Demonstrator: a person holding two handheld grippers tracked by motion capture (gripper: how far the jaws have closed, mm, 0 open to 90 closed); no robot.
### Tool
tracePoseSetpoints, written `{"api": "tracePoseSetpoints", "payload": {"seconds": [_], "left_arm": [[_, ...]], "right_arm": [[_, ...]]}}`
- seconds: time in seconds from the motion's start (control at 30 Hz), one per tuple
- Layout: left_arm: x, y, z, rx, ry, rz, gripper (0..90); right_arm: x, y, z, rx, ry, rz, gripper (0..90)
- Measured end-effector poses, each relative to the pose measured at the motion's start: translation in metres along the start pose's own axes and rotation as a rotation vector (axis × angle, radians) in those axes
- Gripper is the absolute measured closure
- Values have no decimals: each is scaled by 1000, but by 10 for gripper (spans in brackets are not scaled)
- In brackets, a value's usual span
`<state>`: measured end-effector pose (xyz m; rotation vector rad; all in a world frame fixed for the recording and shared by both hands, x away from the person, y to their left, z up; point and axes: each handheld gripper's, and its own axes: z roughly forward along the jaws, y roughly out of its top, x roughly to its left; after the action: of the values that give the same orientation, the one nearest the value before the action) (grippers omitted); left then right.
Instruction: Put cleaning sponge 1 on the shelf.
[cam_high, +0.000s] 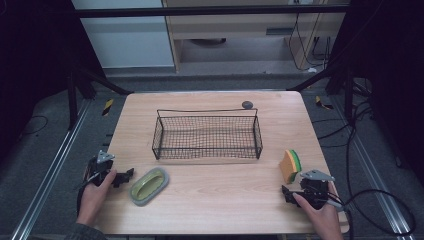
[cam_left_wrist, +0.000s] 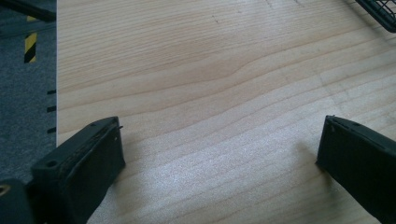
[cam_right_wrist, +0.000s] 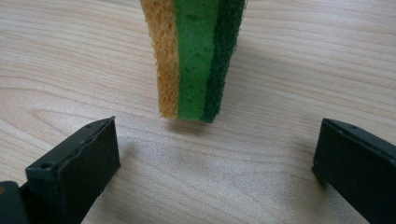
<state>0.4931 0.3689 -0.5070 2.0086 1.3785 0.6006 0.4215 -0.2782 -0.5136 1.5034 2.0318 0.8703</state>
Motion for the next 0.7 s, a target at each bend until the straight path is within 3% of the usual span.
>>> {"api": "tracePoseSetpoints", "payload": {"seconds": [0.13,0.3,0.47,0.53,0.57,0.6,0.63,0.7], "left_arm": [[-5,7,-12,14,-8,20,25],[-18,28,-43,6,-20,62,30],[-40,37,-71,93,-60,132,34],[-44,39,-77,102,-69,148,38],[-51,42,-87,118,-83,170,43],[-51,42,-87,118,-83,170,62],[-57,45,-97,132,-122,170,86],[-61,46,-102,144,-138,178,117]], "right_arm": [[0,0,0,0,0,0,5],[0,0,0,0,3,-3,5],[-1,0,0,-1,8,-6,5],[-1,-1,0,-3,6,-12,6],[-1,-1,-1,-3,8,-15,7],[-1,-1,-1,-3,8,-15,7],[-1,-1,-1,-2,10,-15,7],[-1,-1,-1,-2,10,-17,7]]}}
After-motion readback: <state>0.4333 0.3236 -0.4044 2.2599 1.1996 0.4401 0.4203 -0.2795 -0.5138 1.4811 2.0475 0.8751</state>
